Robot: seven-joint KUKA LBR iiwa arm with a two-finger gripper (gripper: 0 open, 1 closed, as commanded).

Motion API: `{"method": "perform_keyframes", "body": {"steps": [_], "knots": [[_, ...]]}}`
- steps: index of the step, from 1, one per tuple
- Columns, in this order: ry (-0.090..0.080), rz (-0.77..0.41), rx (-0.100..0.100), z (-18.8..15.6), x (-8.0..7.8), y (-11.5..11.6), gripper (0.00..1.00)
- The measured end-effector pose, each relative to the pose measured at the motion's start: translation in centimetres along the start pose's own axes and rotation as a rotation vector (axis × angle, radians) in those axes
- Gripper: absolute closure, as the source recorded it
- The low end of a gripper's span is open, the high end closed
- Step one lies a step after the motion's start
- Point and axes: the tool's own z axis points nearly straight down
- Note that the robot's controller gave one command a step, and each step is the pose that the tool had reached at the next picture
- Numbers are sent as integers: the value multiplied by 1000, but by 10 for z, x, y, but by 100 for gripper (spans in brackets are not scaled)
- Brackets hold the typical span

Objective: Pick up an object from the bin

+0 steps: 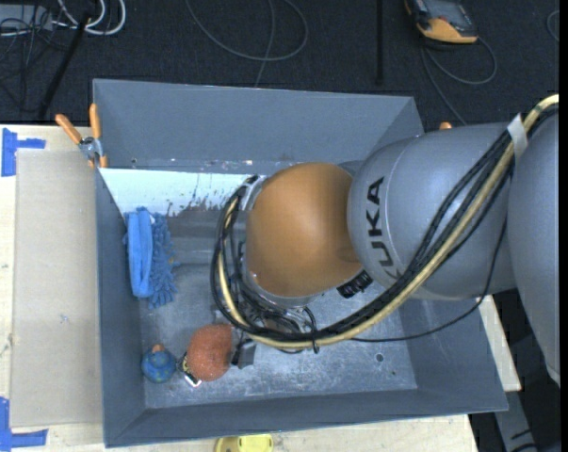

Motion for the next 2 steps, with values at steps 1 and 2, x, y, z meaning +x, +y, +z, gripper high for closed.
{"method": "perform_keyframes", "body": {"steps": [1, 2], "knots": [[6, 7, 0, -26, 6, 1, 100], [1, 30, 0, -115, 1, 14, 100]]}}
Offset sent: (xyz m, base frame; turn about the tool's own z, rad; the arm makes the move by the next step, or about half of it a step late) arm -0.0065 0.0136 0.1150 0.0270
